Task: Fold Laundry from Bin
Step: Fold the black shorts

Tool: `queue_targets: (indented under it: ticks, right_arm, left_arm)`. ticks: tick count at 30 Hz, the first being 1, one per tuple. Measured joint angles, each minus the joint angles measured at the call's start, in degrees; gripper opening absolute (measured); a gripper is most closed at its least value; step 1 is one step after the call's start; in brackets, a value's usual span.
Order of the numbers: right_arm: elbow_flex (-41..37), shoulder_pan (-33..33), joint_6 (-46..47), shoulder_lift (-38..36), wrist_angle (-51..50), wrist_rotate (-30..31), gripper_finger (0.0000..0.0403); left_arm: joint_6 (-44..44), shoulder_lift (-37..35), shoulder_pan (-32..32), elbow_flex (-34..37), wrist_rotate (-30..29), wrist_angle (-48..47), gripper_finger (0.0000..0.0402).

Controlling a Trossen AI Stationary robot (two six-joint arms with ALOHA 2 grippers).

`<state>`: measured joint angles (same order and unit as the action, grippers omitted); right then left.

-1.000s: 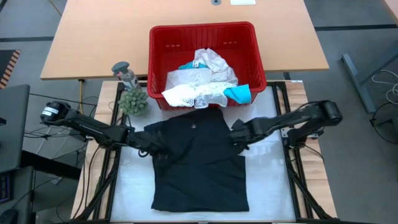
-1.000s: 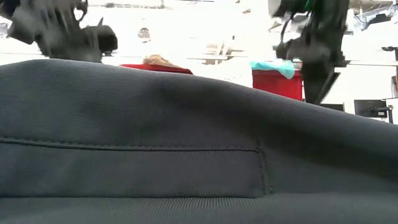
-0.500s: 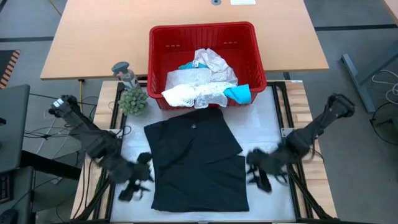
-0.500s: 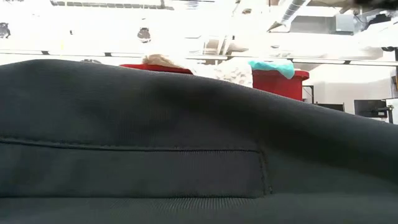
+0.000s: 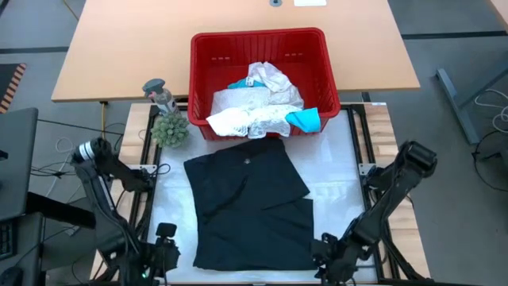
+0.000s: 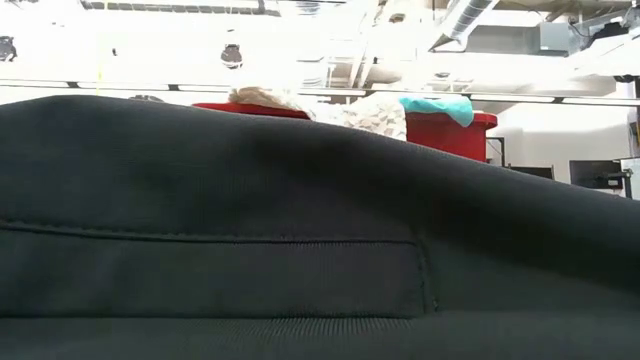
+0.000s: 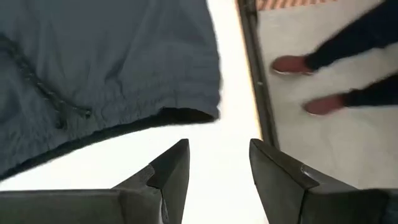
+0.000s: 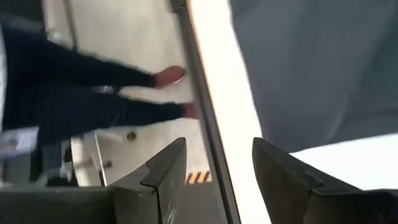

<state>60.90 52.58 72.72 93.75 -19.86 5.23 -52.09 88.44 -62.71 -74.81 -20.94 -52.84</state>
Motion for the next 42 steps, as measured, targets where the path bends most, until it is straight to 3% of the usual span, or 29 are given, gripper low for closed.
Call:
queue_targets:
  ticks: [6,12,19,28,32,38,42]
  right_arm:
    - [0.00,4.31,12.30,1.21,-1.54,11.04,0.0210]
    - [0.00,8.86,20.33,2.24,-6.26,11.64,0.0210]
    - [0.00,10.23,19.99,5.87,-3.05,12.11,0.0242]
    - [0.00,9.09,18.31,9.22,1.29,13.15,0.0290]
    - [0.00,8.67,18.74,9.51,0.98,13.21,0.0292]
    - [0.00,8.67,18.85,9.51,-0.27,13.83,0.0292]
    - [0.00,8.67,20.27,9.51,-1.73,15.79,0.0292]
  left_arm:
    - [-2.06,2.68,-0.32,0.00,-5.97,0.12,0.0155]
    - [-7.51,2.74,-3.93,0.00,-9.45,-0.79,0.0155]
    - [-18.48,2.74,-7.04,3.60,-11.48,0.07,0.0157]
    - [-14.65,2.72,-7.26,7.53,-10.01,11.96,0.0207]
    - [-22.78,2.70,-5.92,11.98,-7.64,18.34,0.0234]
    - [-29.44,2.50,-7.88,23.01,-16.78,47.10,0.0241]
    - [-34.19,2.52,-8.60,27.65,-21.44,53.20,0.0240]
